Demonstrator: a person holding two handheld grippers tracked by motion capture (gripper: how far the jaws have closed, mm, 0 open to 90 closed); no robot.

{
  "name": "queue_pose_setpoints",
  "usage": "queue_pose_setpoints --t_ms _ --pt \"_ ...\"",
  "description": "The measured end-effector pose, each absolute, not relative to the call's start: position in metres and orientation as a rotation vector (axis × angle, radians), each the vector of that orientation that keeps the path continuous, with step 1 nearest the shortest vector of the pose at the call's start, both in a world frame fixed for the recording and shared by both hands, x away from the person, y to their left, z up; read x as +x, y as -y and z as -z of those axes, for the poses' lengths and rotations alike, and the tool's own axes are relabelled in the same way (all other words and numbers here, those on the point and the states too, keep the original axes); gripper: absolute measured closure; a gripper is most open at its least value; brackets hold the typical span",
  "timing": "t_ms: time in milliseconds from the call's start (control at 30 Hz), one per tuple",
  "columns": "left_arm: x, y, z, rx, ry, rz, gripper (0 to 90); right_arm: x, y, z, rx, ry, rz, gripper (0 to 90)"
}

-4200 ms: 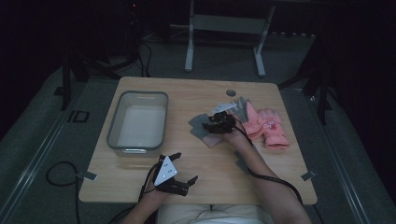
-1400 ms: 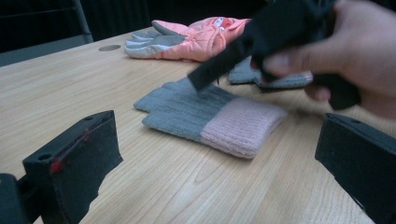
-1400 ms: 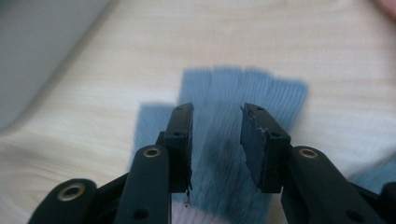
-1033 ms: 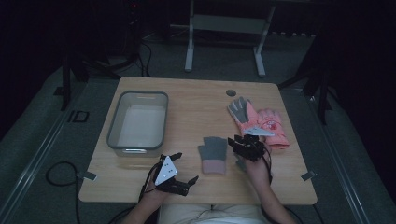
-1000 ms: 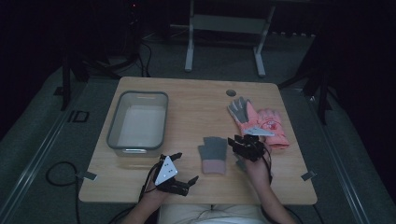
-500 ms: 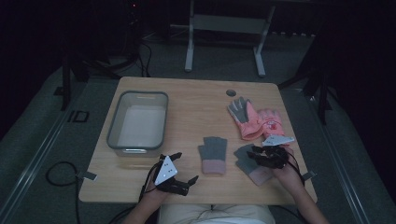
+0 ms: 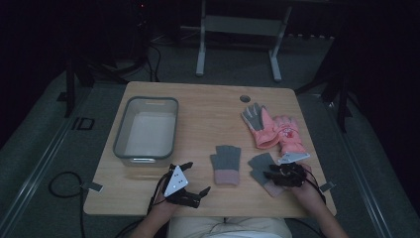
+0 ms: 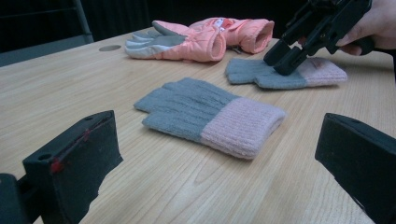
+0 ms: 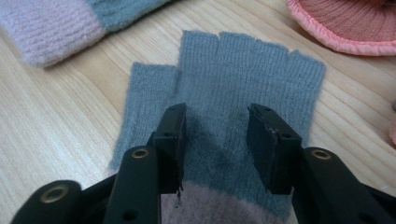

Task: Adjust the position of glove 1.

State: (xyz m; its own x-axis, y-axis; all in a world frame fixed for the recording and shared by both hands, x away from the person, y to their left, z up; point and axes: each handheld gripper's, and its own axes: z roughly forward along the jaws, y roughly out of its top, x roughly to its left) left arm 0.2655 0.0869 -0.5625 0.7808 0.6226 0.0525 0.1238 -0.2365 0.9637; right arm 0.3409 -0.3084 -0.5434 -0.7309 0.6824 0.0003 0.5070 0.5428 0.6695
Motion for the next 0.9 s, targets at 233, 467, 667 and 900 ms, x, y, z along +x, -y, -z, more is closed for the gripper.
queue_pose_setpoints --t_ms 233,467,667,900 --pt "0.266 -0.087 0.562 1.776 -0.579 -0.515 0.0 0.339 0.310 0.547 0.982 -2.493 -0.984 70.5" --pt "0.266 -0.087 0.562 1.777 -0.582 -0.514 0.0 0.335 0.305 0.544 1.079 -2.440 -0.955 85.3" --pt "0.266 -0.087 0.562 1.776 -0.583 -0.513 0.0 0.325 0.297 0.519 1.118 -2.338 -1.006 85.7" --pt "0.266 -0.087 0.562 1.774 -0.583 -0.516 0.0 0.314 0.278 0.474 1.201 -2.168 -1.067 85.7"
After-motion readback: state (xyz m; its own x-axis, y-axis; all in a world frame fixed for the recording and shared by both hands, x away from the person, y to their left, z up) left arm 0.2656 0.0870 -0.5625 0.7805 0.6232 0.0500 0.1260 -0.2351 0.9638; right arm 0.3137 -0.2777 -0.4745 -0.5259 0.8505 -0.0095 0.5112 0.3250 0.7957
